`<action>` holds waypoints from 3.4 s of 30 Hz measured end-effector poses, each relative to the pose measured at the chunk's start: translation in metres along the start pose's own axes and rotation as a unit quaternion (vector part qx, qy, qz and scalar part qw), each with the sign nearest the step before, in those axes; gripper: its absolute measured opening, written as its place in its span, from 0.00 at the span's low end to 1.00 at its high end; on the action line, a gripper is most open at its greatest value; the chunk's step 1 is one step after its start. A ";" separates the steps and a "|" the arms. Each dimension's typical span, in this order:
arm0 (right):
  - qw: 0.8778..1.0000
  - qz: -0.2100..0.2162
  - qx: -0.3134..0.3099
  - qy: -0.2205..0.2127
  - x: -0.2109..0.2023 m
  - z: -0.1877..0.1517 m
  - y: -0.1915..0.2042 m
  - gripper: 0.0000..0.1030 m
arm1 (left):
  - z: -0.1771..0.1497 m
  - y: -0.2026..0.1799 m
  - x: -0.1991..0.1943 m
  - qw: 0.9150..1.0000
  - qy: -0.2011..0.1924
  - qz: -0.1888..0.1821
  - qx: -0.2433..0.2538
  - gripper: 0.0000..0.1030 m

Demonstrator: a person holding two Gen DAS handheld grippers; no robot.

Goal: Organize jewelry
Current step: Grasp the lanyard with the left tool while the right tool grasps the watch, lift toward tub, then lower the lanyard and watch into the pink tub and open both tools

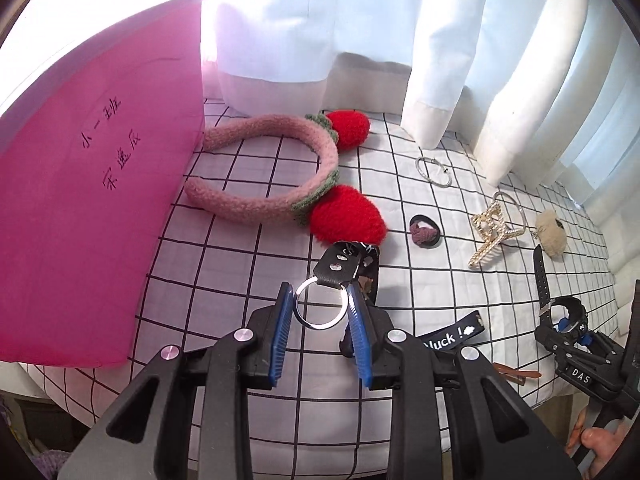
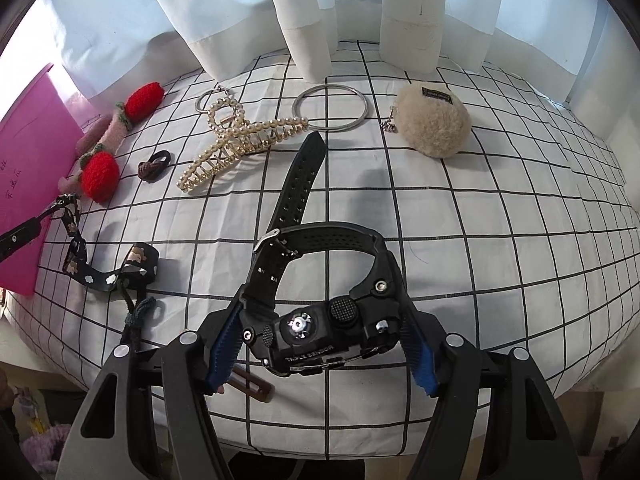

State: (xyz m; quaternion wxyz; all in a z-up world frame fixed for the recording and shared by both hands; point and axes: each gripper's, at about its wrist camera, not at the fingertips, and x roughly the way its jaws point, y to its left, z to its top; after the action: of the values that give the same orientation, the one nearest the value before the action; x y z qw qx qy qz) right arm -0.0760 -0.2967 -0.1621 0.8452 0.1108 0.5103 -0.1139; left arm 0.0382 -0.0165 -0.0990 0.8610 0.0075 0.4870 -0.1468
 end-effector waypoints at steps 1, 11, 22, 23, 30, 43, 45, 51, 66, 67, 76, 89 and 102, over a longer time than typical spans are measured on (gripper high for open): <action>1.000 0.002 -0.001 -0.004 -0.004 0.002 0.001 0.65 | 0.002 -0.001 -0.005 1.000 -0.005 -0.002 -0.001 0.27; 0.998 0.024 -0.024 -0.045 -0.046 0.028 0.018 0.65 | 0.027 -0.008 -0.058 0.998 -0.060 -0.006 -0.009 0.27; 0.988 0.074 -0.078 -0.111 -0.110 0.076 0.066 0.65 | 0.070 -0.001 -0.142 0.990 -0.142 -0.008 -0.024 0.27; 0.986 0.082 -0.083 -0.120 -0.118 0.081 0.074 0.65 | 0.075 0.000 -0.153 0.988 -0.152 -0.006 -0.024 0.27; 0.964 0.153 -0.137 -0.170 -0.163 0.125 0.140 0.65 | 0.115 0.029 -0.221 0.975 -0.221 0.024 -0.030 0.27; 0.912 0.255 -0.271 -0.171 -0.171 0.175 0.319 0.65 | 0.125 0.156 -0.267 0.951 -0.252 0.147 -0.102 0.27; 0.907 0.265 -0.287 -0.161 -0.163 0.179 0.343 0.65 | 0.122 0.175 -0.258 0.951 -0.240 0.155 -0.120 0.27; 0.894 0.265 -0.341 -0.118 -0.125 0.183 0.409 0.65 | 0.103 0.217 -0.211 0.953 -0.191 0.167 -0.167 0.27; 0.883 0.214 -0.417 0.033 -0.027 0.194 0.481 0.65 | 0.072 0.254 -0.106 0.948 -0.040 0.176 -0.263 0.27; 0.882 0.207 -0.420 0.044 -0.022 0.194 0.482 0.65 | 0.072 0.255 -0.102 0.947 -0.031 0.176 -0.267 0.27; 0.882 0.179 -0.426 0.095 0.008 0.197 0.496 0.65 | 0.067 0.262 -0.080 0.940 0.024 0.183 -0.286 0.27; 0.881 0.136 -0.443 0.099 0.025 0.198 0.523 0.71 | 0.069 0.256 -0.090 0.940 0.007 0.199 -0.276 0.80; 0.882 0.133 -0.445 0.077 0.007 0.194 0.513 0.72 | 0.062 0.253 -0.106 0.938 -0.005 0.199 -0.282 0.85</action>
State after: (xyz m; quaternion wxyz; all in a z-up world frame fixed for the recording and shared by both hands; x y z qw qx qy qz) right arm 0.2467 0.1313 -0.0440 0.7711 -0.2018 0.5508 0.2477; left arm 0.1047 0.2423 -0.0106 0.8417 -0.1399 0.4927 0.1709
